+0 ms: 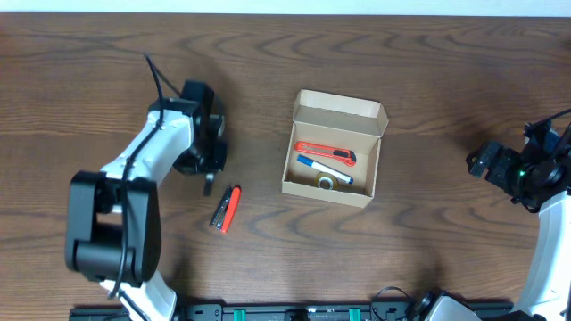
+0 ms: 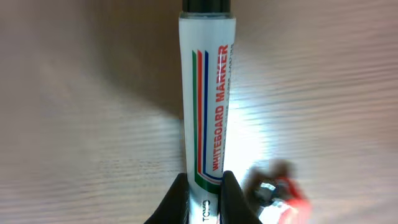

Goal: Pack container
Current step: 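Carry the white marker with the left gripper into the box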

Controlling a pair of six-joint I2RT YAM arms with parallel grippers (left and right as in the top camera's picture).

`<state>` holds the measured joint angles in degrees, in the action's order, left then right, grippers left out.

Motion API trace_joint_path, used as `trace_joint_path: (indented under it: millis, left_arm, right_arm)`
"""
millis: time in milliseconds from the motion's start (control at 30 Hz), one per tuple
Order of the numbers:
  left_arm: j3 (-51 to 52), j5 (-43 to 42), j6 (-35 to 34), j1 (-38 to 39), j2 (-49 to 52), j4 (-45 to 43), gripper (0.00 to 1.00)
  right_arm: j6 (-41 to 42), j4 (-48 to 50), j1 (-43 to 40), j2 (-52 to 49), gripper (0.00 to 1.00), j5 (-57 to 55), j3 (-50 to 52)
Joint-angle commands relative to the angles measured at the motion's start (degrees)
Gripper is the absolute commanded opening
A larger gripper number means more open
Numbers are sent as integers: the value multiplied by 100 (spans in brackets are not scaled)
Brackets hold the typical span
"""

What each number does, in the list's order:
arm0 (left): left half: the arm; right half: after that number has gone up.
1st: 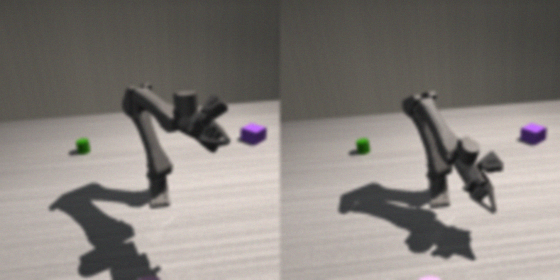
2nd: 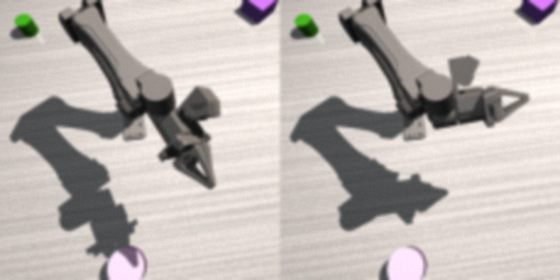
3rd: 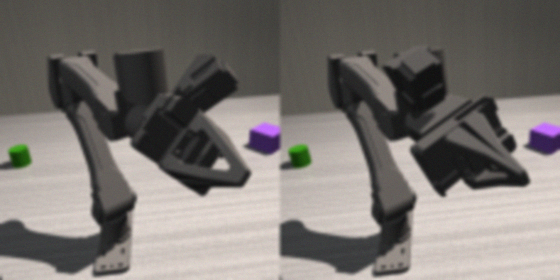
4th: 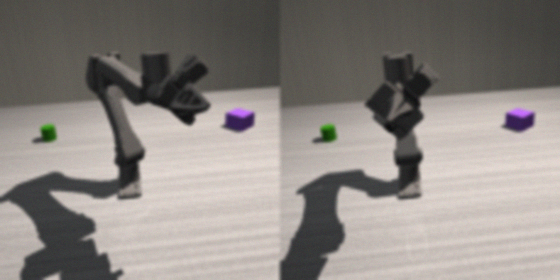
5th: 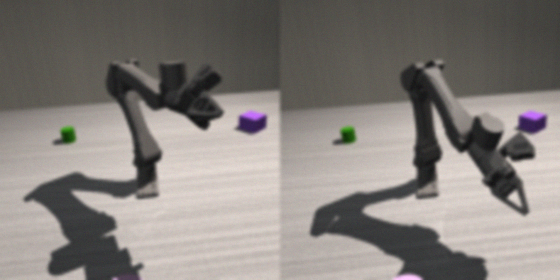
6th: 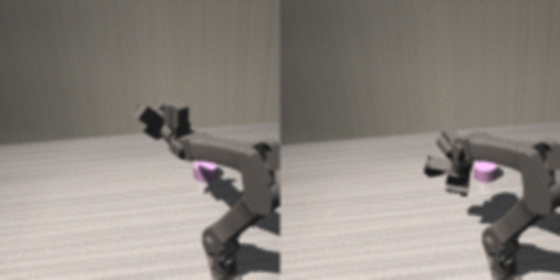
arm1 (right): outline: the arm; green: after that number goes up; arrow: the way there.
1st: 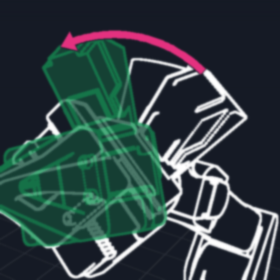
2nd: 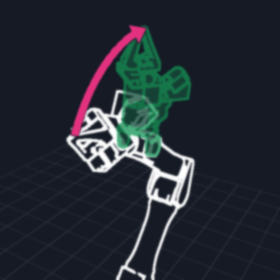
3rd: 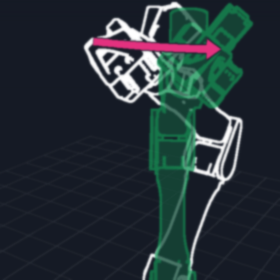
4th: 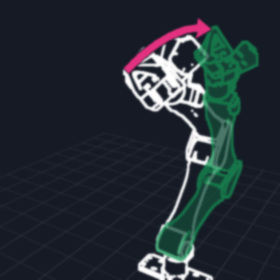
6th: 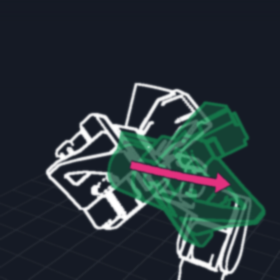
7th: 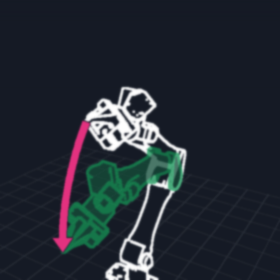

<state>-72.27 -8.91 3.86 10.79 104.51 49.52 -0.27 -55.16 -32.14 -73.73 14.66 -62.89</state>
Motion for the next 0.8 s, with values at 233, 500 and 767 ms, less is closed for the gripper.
trace_joint_path:
  millis: [233, 500, 767]
  left_arm:
    - [-1298, -874, 2758, 1172, -1401, 155, 6]
    - [-1377, -710, 5392, 2380, -1287, 46, 6]
    - [-1403, -291, 5449, 2730, -839, -719, 6]
  right_arm:
    - [-66, 11, -2, 76, 99, 63, 0]
    - [-66, 11, -2, 76, 99, 63, 0]
    - [-63, 11, -2, 76, 99, 66, 0]
